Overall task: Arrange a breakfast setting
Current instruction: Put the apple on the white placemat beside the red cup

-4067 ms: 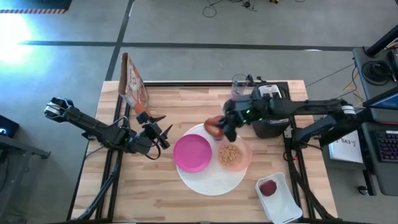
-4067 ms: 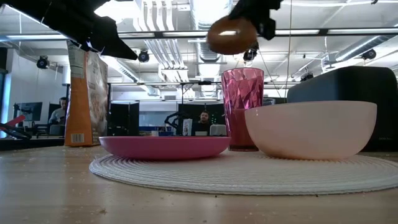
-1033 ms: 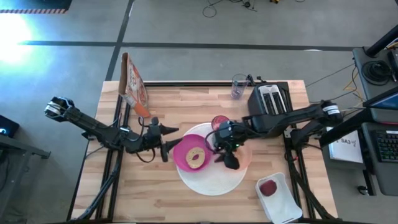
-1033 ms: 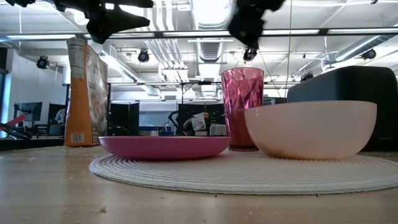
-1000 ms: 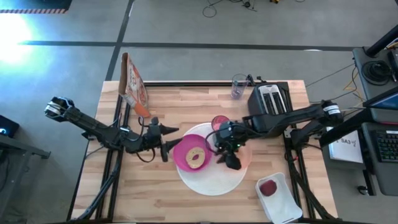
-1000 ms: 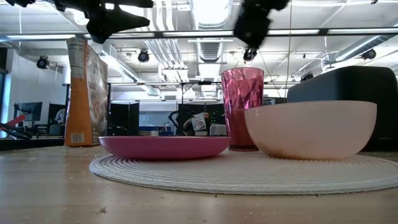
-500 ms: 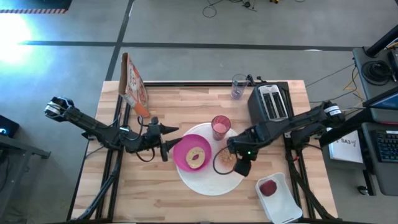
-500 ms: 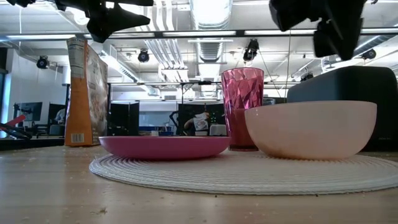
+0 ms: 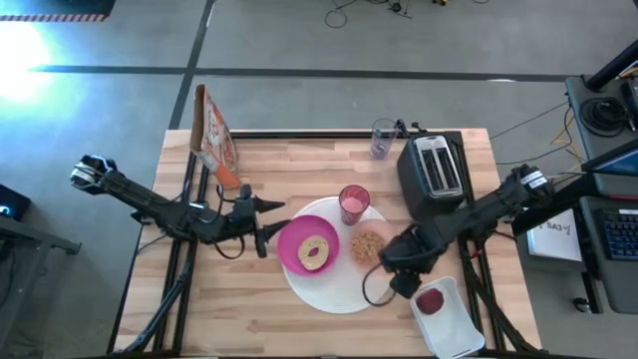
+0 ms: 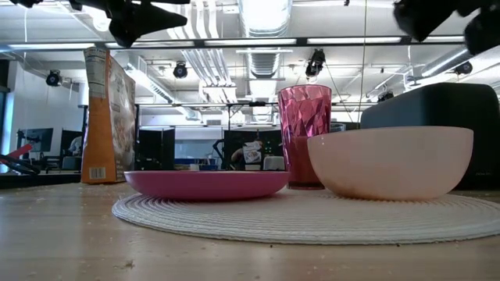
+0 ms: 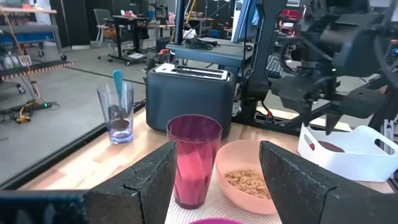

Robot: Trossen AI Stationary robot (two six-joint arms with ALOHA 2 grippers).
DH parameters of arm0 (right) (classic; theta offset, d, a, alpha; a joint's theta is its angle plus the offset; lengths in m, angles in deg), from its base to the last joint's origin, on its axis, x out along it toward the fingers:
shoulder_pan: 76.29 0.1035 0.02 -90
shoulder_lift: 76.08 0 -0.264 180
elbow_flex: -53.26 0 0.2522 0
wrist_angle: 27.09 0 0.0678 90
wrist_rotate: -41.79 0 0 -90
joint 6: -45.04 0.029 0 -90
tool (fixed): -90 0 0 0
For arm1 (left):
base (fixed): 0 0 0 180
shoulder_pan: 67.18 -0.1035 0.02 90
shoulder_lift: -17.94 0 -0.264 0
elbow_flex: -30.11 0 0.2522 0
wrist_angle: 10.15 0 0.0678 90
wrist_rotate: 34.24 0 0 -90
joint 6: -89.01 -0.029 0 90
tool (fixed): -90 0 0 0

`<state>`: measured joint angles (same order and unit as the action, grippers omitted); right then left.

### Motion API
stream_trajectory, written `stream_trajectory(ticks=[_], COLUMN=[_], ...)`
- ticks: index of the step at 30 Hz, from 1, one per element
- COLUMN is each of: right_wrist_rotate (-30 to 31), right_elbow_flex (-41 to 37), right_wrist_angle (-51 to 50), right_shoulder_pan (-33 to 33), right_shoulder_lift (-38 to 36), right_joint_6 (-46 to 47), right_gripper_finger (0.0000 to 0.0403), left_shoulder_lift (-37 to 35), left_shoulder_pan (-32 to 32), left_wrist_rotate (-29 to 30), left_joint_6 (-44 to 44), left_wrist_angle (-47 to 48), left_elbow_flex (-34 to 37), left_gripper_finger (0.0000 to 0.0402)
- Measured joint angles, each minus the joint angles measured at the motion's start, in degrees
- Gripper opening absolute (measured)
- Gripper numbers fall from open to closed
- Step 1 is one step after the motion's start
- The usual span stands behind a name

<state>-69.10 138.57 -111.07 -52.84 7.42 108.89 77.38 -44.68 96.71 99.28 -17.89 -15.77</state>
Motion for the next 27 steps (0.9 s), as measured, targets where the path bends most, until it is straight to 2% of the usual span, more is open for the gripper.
stream_trajectory(ticks=[10,14,24,27], right_wrist_rotate=[-0.35,0.5,16.3,18.4], right_elbow_flex=[0.0,-0.29,-1.48,-1.51], right_wrist_angle=[0.24,0.32,0.35,0.46], right_shoulder_pan=[10.87,15.47,22.0,22.75], right_shoulder_lift=[0.0,0.0,0.28,1.0], right_joint_6=[7.74,7.49,2.14,-0.82], right_gripper_finger=[0.0215,0.0215,0.0215,0.0215], left_shoulder_lift=[-2.02,-2.71,-4.27,-4.33], left_shoulder_pan=[0.0,0.0,0.0,0.0], left_wrist_rotate=[0.0,0.0,0.02,0.02], left_joint_6=[-0.83,-0.83,-0.8,-0.78], left_wrist_angle=[1.37,1.37,0.93,0.93], left_elbow_flex=[0.0,0.0,0.0,0.0], left_gripper_finger=[0.0213,0.0213,0.0213,0.0213])
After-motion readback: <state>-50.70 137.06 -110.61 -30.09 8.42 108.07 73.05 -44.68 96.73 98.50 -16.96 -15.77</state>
